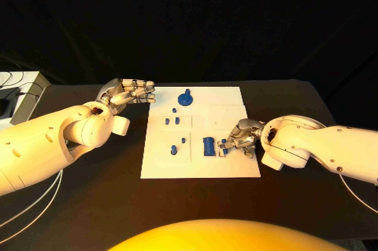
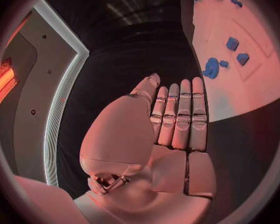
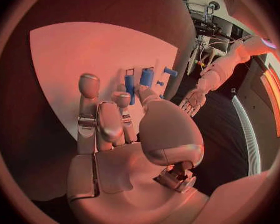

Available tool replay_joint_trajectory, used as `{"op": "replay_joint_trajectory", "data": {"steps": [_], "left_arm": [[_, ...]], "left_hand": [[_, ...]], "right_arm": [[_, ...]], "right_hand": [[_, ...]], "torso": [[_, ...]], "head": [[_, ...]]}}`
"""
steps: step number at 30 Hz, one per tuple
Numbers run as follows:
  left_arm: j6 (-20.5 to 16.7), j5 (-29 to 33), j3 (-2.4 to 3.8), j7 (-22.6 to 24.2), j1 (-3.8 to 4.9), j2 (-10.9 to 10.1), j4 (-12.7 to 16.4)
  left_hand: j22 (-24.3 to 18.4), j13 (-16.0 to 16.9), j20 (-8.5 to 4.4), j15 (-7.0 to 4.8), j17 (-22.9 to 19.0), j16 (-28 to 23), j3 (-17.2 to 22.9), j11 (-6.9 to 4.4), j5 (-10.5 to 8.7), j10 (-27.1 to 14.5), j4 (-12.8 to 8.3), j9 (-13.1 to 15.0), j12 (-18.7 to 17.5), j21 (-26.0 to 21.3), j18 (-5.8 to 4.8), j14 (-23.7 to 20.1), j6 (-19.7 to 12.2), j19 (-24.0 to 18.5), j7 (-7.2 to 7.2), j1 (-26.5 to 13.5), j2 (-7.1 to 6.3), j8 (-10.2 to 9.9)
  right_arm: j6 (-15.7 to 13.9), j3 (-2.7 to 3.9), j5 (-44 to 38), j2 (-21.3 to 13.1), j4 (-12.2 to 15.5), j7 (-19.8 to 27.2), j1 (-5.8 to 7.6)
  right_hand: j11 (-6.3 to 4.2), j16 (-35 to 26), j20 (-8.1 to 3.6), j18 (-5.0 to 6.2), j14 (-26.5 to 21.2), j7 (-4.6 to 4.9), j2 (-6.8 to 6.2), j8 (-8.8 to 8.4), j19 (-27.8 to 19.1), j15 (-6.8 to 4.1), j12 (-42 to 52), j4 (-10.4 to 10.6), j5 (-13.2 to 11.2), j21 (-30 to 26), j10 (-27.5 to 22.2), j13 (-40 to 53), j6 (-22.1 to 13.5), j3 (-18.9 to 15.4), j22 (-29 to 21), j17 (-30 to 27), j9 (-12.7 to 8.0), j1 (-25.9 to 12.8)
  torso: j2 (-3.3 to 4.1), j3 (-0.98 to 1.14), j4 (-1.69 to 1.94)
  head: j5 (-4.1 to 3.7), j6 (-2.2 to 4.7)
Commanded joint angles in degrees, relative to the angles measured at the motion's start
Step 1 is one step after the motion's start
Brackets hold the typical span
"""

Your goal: Assemble the parts on the task board

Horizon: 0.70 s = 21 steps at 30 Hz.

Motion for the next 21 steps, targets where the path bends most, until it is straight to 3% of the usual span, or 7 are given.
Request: {"op": "replay_joint_trajectory", "data": {"steps": [1, 21], "left_arm": [[0.2, 0.2, 0.04, 0.3, -0.01, 0.0, 0.2], [0.2, 0.2, 0.04, 0.2, -0.01, -0.1, 0.2]], "left_hand": [[-0.1, -0.1, -0.05, -0.04, 0.1, 0.0, 0.0, 0.16, 0.21, -0.1, 0.2, 0.0, -0.3, -0.1, -0.78, -0.1, -0.2, 0.3, 0.36, 0.4, -0.20, -0.3], [-0.1, -0.1, -0.05, -0.04, 0.1, 0.0, 0.0, 0.16, 0.21, -0.1, 0.2, 0.0, -0.3, -0.1, -0.78, -0.1, -0.2, 0.3, 0.36, 0.4, -0.20, -0.3]], "right_arm": [[1.3, -0.06, 0.0, 0.4, -0.3, 0.1, -0.12], [1.8, -0.20, -1.4, 1.0, -0.8, -0.7, -0.35]], "right_hand": [[-0.11, -0.4, 0.07, 0.65, -0.1, -0.02, 0.02, 0.12, -0.3, 0.43, -0.1, -16.6, 0.1, 0.2, 0.4, -0.1, 0.3, 16.5, 2.7, -0.1, 0.1, -0.3], [-0.40, -0.5, -0.04, 0.27, 0.0, -0.91, -0.48, -0.64, -0.3, 0.26, 0.0, -15.2, -0.8, -0.1, 0.3, -0.3, 1.2, 13.3, 2.5, -0.1, -1.1, 0.3]], "torso": [[0.00, 0.05, 0.00], [0.00, 0.03, -0.02]], "head": [[0.09, -0.12], [0.32, -0.29]]}}
